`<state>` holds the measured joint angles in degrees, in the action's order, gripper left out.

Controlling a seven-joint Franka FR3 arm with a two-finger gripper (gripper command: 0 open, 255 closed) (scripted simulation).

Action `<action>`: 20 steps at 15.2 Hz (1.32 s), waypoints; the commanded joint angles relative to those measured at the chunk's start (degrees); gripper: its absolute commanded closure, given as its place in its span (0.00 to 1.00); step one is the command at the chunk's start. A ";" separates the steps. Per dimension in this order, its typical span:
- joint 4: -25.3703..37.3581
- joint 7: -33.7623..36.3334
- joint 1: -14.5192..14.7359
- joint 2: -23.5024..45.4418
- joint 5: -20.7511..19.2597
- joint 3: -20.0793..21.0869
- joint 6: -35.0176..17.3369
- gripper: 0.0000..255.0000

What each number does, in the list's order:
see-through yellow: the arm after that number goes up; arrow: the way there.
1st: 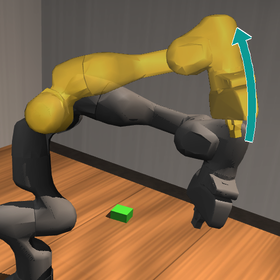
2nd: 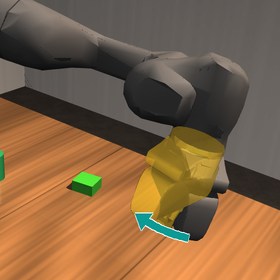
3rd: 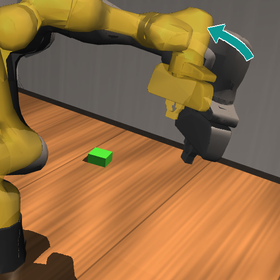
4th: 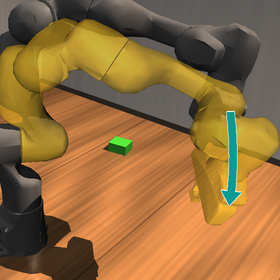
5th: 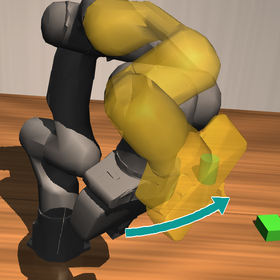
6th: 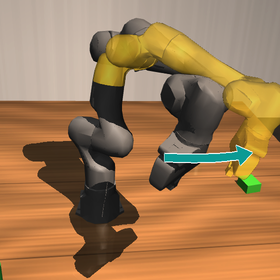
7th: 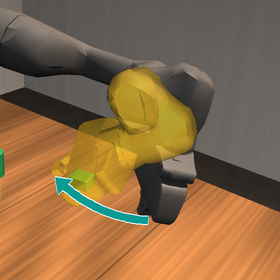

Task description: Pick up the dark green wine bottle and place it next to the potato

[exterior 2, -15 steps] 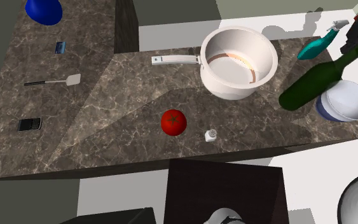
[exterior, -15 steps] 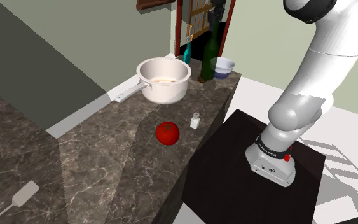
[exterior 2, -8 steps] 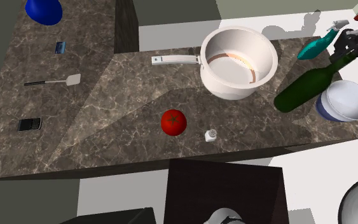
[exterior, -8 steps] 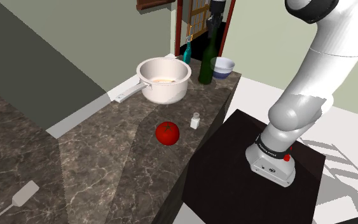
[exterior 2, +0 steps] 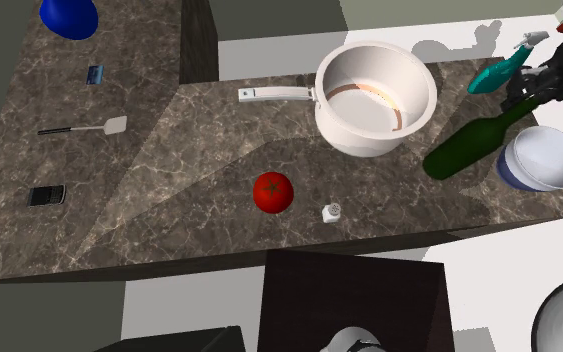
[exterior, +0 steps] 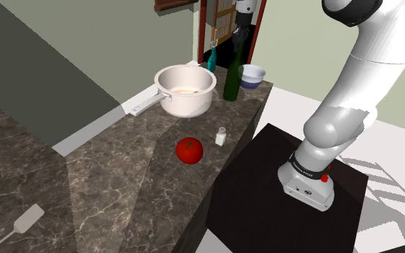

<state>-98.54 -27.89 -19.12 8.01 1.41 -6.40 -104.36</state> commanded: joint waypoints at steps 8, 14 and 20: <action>-2.07 -0.05 0.01 0.32 0.05 0.02 -2.45 1.00; -2.07 -0.05 0.01 0.32 0.05 0.02 -2.45 0.00; 5.01 0.01 -0.06 0.14 -0.01 -0.04 4.80 0.00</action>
<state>-95.54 -27.88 -19.16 7.99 1.40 -6.43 -101.48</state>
